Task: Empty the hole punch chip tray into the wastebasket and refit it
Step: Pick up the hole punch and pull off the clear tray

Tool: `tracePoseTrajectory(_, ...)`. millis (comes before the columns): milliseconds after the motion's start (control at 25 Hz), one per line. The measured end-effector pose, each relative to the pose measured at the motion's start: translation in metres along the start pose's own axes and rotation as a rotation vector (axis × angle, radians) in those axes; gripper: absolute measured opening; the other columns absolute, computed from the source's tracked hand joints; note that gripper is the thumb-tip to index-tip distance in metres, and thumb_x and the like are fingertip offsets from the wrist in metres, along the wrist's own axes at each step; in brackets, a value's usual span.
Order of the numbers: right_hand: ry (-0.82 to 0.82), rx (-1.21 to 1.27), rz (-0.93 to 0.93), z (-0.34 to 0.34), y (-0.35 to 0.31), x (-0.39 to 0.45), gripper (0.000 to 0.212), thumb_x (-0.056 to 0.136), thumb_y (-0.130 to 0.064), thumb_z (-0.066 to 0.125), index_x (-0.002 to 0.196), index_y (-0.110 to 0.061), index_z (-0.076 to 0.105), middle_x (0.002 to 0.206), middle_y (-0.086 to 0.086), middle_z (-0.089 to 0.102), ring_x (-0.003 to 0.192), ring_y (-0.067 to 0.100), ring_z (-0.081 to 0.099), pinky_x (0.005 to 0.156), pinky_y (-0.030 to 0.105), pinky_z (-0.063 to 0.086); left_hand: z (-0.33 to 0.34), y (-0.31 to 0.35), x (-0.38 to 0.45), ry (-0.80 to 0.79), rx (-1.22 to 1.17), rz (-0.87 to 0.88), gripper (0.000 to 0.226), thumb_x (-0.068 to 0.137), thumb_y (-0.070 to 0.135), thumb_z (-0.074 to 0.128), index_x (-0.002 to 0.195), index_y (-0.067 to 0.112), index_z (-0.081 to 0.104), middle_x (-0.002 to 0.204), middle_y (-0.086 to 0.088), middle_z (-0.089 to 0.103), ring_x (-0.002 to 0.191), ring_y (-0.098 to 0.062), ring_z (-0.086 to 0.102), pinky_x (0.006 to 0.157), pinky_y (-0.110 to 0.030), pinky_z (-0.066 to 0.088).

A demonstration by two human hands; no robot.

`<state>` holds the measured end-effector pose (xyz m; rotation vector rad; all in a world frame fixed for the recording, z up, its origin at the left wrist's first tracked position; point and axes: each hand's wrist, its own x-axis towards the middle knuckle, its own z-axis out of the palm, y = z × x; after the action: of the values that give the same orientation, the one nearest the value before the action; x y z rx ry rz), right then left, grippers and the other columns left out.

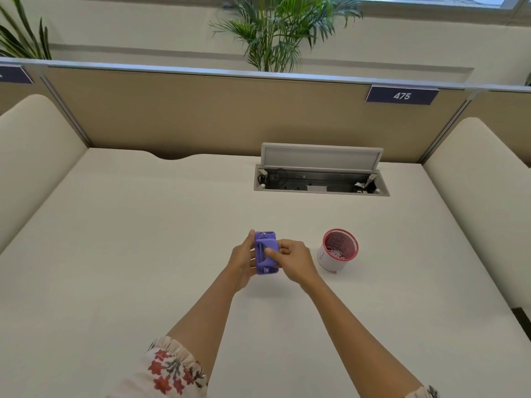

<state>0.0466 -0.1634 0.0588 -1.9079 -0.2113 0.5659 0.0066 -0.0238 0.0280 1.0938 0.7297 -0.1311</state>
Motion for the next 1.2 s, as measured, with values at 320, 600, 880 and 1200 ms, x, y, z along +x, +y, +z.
tracePoseTrajectory(320,-0.016,0.032,0.0,0.003,0.002,-0.003,0.02,0.09,-0.022,0.068,0.104,-0.009,0.075,0.095,0.011,0.078,0.093,0.028,0.074,0.088,0.047,0.059,0.0,0.001,0.006,0.032,-0.039,-0.067,0.046,0.099,0.053,0.044,0.099,0.017,0.072,0.076,-0.005,0.08,0.063,-0.023,0.076,0.05,-0.032,0.059)
tracePoseTrajectory(600,-0.025,0.021,-0.032,0.002,0.002,-0.001,0.018,0.089,-0.022,0.069,0.104,-0.013,0.077,0.092,0.006,0.078,0.088,0.02,0.075,0.085,0.042,0.061,0.001,0.0,0.012,0.06,-0.146,-0.117,0.046,0.099,0.051,0.046,0.093,0.014,0.073,0.071,-0.007,0.079,0.058,-0.024,0.075,0.044,-0.033,0.057)
tracePoseTrajectory(880,0.13,0.261,0.078,-0.003,-0.01,0.01,0.016,0.089,-0.023,0.07,0.092,-0.009,0.076,0.086,0.013,0.078,0.087,0.03,0.076,0.084,0.048,0.061,0.016,-0.009,0.006,-0.13,-0.3,-0.028,0.042,0.1,0.043,0.048,0.122,0.013,0.068,0.109,-0.016,0.076,0.09,-0.027,0.076,0.07,-0.04,0.063)
tracePoseTrajectory(1200,0.188,0.285,0.11,-0.008,-0.026,0.021,0.013,0.09,-0.021,0.069,0.091,-0.012,0.077,0.083,0.01,0.078,0.08,0.027,0.076,0.077,0.037,0.063,0.027,-0.009,0.007,-0.127,-0.44,-0.001,0.046,0.101,0.041,0.045,0.127,0.008,0.063,0.116,-0.02,0.073,0.101,-0.029,0.074,0.079,-0.04,0.063)
